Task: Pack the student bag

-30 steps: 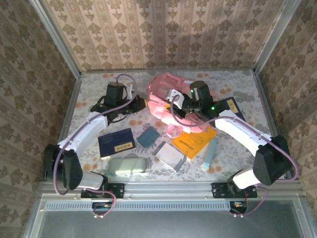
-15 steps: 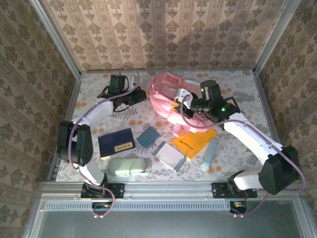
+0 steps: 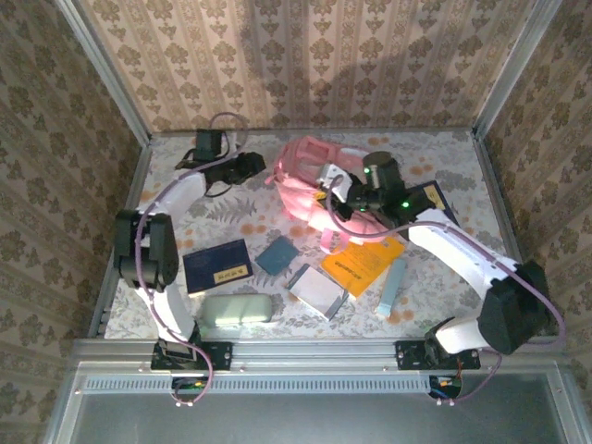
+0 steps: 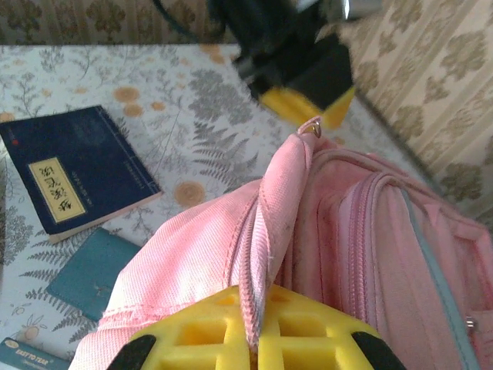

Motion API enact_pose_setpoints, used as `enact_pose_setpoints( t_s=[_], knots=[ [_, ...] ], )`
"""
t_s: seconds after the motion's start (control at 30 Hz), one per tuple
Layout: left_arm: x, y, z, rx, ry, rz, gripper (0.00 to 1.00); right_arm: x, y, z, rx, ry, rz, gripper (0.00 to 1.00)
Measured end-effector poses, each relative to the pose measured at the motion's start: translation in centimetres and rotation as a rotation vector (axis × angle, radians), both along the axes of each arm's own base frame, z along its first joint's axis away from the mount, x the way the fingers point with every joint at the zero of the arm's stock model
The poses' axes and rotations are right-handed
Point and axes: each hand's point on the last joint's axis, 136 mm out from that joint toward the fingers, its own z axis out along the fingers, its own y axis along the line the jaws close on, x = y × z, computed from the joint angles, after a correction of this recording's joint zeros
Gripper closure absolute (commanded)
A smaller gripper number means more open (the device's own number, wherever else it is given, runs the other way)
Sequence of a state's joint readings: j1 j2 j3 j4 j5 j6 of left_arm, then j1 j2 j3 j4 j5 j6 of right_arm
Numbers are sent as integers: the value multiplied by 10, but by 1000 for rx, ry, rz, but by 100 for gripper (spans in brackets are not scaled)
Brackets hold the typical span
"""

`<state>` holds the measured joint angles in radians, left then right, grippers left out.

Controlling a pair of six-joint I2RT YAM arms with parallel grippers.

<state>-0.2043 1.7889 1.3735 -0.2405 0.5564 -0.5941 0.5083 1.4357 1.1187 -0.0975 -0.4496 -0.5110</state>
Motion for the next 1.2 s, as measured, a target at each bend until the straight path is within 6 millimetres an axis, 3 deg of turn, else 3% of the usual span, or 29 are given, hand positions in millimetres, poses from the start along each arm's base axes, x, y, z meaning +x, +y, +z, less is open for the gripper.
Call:
enact_pose_setpoints(
  t_s=[0.07, 0.17, 0.27, 0.33, 0.6, 0.9, 1.1, 1.2],
  knots=[
    [-6, 23, 14, 11, -16, 59, 51, 5, 16, -16, -30, 29, -3, 93],
    [-25, 42, 41, 11, -55, 112, 49, 8, 36, -36, -75, 52, 0, 96],
    [-48, 44, 64, -14, -87, 127, 44, 13, 52, -47, -98, 74, -4, 97],
    [-63, 43, 67, -41, -78, 135, 41, 18, 60, -47, -100, 78, -9, 97],
    [-100, 13, 22, -145, 168, 162, 38, 20, 84, -58, -125, 79, 4, 96],
    [-92, -17, 4, -237, 280, 168, 44, 16, 89, -62, -135, 81, 12, 96],
    [-85, -24, 6, -282, 282, 174, 66, 14, 91, -62, -140, 77, 13, 96],
    [-83, -26, 4, -293, 294, 179, 82, 14, 91, -62, -142, 74, 11, 96]
  ],
)
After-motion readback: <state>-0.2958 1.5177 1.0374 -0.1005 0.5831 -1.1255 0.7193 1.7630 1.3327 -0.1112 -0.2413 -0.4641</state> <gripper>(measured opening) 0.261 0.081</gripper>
